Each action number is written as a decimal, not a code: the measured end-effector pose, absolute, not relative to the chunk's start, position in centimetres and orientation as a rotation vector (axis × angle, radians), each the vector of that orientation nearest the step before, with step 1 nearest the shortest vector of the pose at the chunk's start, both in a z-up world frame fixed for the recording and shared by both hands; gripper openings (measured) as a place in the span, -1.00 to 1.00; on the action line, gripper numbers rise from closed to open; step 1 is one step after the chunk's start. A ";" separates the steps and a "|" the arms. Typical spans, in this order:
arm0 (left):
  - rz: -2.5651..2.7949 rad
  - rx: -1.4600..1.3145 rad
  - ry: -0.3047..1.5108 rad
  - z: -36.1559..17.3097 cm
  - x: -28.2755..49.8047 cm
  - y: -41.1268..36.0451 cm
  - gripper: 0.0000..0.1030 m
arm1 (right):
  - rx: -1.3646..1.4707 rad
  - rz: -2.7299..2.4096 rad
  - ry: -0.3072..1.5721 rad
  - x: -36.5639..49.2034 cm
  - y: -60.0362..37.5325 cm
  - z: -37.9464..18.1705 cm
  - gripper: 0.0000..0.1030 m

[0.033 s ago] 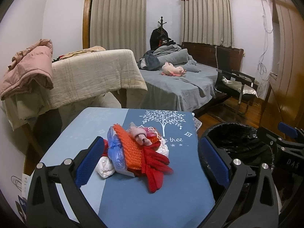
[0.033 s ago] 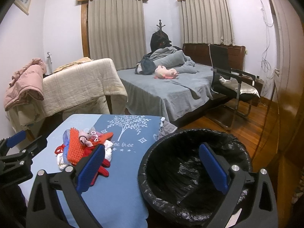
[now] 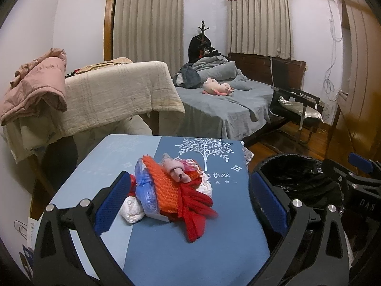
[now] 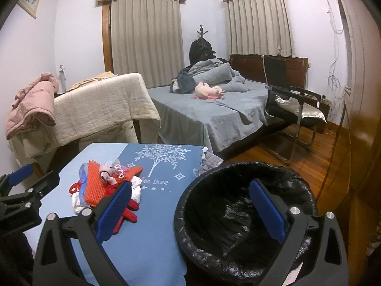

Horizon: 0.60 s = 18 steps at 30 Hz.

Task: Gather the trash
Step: 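Reach into the pile and grasp the pink cloth with the right gripper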

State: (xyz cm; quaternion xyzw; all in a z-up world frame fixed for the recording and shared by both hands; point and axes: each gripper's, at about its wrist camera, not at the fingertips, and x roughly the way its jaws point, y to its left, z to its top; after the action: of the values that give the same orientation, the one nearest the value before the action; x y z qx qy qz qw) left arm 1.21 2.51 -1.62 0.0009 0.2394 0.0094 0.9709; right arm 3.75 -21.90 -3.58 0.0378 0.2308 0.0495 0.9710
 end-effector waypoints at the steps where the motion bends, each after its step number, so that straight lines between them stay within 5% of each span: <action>1: 0.022 0.002 0.484 -1.5 1.3 2.6 0.90 | 0.074 0.104 0.465 3.9 -21.7 -3.6 0.88; 18: 0.177 -0.015 0.483 -4.6 7.0 10.2 0.90 | 0.038 0.217 0.474 12.7 -15.1 -5.9 0.88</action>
State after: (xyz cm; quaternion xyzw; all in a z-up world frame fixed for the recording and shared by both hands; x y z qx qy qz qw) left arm 7.01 10.21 -4.56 -0.0076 0.2390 0.0875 0.9670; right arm 12.70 -15.09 -5.91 0.0186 0.2342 0.1075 0.9661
